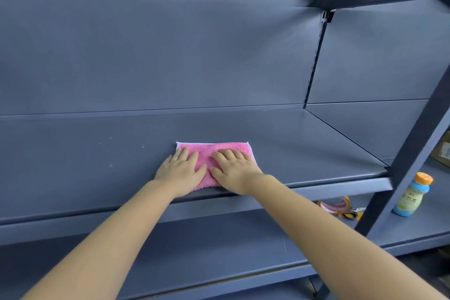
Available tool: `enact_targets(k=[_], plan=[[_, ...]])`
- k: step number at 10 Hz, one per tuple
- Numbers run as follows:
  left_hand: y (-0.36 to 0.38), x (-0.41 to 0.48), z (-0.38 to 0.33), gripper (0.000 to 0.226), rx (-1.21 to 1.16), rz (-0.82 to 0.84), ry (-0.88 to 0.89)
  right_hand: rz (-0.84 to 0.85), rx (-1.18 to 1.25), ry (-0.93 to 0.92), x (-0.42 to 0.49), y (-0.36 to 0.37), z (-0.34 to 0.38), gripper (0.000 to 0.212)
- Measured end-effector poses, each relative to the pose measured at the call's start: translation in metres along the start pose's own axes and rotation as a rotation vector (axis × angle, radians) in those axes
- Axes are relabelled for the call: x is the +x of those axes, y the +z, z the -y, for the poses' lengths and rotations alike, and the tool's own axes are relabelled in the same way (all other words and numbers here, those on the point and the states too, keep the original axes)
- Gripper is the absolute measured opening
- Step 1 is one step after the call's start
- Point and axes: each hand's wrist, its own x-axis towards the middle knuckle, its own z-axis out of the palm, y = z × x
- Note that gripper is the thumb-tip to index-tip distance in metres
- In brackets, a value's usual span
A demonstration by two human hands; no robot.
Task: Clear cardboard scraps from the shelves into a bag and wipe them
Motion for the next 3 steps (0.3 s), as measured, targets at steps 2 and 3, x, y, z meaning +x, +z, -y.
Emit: enact_targets(k=[2,3], plan=[[-0.007,-0.002,-0.006,0.058,0.14,0.021,-0.077,0.037,0.007,-0.026,0.001,-0.002,-0.001,0.05],[-0.017,-0.01,-0.016,0.059,0.186,-0.105,-0.178,0.053,-0.022,-0.045,0.0,-0.012,-0.001,0.051]])
